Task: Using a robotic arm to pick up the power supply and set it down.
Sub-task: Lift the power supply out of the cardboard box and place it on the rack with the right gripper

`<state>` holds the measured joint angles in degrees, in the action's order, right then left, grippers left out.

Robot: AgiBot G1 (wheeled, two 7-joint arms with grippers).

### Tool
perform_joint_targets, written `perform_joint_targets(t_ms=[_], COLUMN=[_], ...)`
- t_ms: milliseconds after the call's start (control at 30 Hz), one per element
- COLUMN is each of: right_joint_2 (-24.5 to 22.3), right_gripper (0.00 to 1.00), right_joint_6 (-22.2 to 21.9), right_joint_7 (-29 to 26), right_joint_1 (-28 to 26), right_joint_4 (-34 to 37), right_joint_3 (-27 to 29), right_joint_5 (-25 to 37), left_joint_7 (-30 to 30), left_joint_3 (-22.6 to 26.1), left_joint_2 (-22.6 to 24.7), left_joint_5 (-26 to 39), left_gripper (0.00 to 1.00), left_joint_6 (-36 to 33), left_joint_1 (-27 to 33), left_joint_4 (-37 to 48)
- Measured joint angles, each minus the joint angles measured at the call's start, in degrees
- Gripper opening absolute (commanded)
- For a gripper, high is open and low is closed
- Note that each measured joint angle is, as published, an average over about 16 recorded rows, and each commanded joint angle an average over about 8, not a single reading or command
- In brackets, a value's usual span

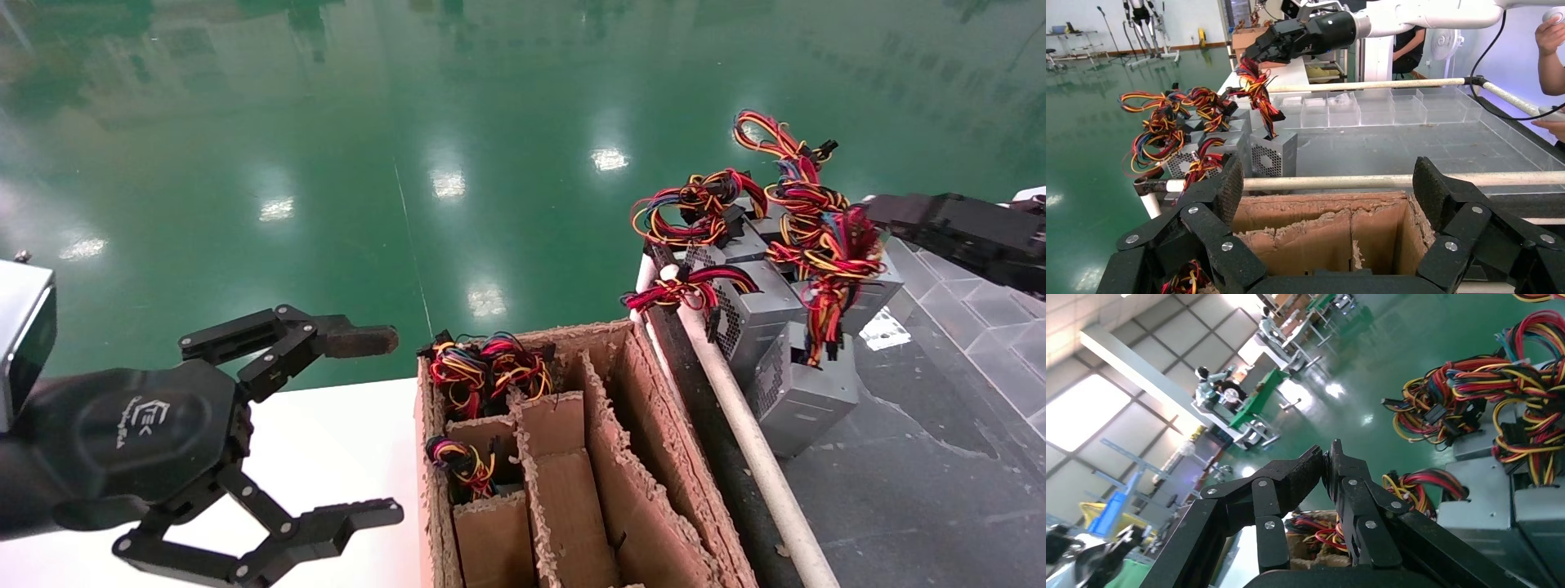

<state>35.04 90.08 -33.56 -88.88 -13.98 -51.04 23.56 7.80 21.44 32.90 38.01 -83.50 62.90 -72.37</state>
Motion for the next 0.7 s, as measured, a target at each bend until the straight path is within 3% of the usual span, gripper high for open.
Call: perform_joint_targets(t_ms=[367, 633, 700], right_joint_2=[4.9, 6.1, 6.1], right_gripper=[0.02, 1.0, 1.0], right_joint_6=[-0.2, -0.2, -0.2], right_joint_7=[2.5, 4.0, 4.4], right_joint_1=[-4.8, -6.8, -7.2], right_joint_4=[5.5, 7.6, 7.9], right_joint_3=[-2.6, -3.9, -4.2], right_joint_5=[4.1, 6.1, 6.5], left_joint_7=[0.0, 0.0, 0.0], left_joint_3=[0.0, 0.0, 0.0], left_joint_2=[0.0, 0.0, 0.0], left_joint_5=[0.0, 0.0, 0.0], left_gripper=[1.0, 1.0, 1.0], left_joint_6=[0.0, 0.0, 0.0], left_joint_1=[0.0, 0.0, 0.0], left_joint_4=[0.0, 0.0, 0.0])
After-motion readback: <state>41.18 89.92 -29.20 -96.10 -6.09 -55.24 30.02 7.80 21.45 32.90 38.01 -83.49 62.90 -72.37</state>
